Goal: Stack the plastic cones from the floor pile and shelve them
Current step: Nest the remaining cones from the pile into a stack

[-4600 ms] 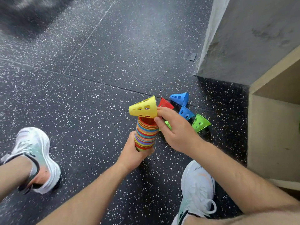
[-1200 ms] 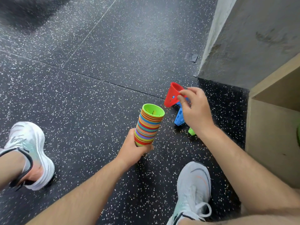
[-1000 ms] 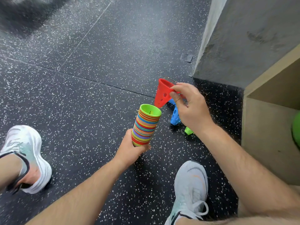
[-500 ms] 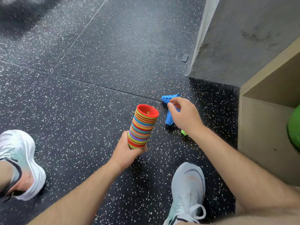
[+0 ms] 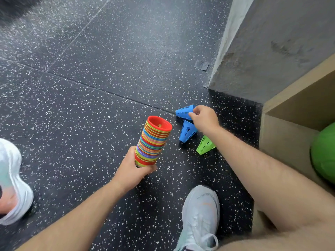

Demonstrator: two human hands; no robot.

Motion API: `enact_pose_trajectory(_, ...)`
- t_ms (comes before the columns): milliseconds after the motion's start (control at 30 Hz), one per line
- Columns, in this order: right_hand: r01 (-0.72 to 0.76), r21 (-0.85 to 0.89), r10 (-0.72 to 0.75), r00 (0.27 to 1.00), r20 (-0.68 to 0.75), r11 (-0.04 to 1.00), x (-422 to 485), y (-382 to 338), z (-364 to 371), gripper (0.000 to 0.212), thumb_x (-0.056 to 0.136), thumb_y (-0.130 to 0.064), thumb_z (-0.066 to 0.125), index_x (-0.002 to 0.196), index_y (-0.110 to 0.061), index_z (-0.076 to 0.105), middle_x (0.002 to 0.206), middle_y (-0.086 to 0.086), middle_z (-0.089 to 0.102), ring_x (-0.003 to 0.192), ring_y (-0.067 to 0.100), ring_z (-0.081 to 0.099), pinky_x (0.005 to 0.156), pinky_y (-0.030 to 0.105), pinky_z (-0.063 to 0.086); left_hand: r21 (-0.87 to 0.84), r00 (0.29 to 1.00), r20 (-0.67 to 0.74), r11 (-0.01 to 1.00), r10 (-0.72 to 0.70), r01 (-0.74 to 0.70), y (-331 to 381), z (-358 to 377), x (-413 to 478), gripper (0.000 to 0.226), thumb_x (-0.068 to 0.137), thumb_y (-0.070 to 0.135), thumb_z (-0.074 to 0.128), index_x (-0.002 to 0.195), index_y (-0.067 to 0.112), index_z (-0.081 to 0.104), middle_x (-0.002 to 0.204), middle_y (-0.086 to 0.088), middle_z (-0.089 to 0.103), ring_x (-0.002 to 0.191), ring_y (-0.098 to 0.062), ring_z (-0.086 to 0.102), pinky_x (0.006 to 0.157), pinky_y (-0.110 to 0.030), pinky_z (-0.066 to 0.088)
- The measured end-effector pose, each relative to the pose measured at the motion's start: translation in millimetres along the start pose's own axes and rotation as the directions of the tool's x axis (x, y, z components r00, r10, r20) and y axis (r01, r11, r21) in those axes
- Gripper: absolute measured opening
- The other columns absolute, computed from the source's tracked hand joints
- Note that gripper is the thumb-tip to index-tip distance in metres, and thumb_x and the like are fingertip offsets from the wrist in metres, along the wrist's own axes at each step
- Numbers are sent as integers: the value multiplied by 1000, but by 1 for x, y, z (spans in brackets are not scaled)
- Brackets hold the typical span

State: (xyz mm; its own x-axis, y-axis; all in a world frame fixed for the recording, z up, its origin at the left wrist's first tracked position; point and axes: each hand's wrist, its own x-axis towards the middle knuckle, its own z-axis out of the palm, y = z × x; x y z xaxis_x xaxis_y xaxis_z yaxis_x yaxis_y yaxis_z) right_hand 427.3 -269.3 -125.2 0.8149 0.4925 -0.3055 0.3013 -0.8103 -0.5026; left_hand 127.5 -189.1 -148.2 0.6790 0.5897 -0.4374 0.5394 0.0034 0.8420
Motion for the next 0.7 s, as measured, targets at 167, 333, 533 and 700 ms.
enact_pose_trajectory(167,276,140,-270,961,-63,951,-26,-13,-20,13,98,-29,58,105,-23,66,87,-5,62,75,3,55,71,24,41,11,1000,-14,1000,4,-4,6,0,-1,55,77,15,89,112,31,49,92,2,68,68,3,63,63,-13,46)
enact_pose_trajectory(333,545,223,-508,837,-202,808,-66,-36,-42,13,100,-24,57,109,-20,66,90,-4,63,76,-3,53,71,10,38,3,1000,4,1000,-8,8,3,0,-2,56,75,19,89,112,32,48,80,3,65,57,-1,58,60,-23,46)
enact_pose_trajectory(533,818,28,-816,574,-70,574,-94,-39,-36,19,98,-18,58,109,-10,71,101,6,69,100,23,59,92,32,45,-19,1000,-5,1000,-5,4,8,1,-9,56,77,12,87,115,27,48,81,3,64,54,2,57,57,-16,45)
enact_pose_trajectory(700,634,202,-664,730,163,747,-99,-35,-37,24,102,-21,54,123,-22,65,115,-7,69,104,10,61,91,24,46,-9,998,-61,1000,17,-18,13,-1,-12,54,76,6,88,112,22,52,96,-2,69,69,4,63,64,-13,49)
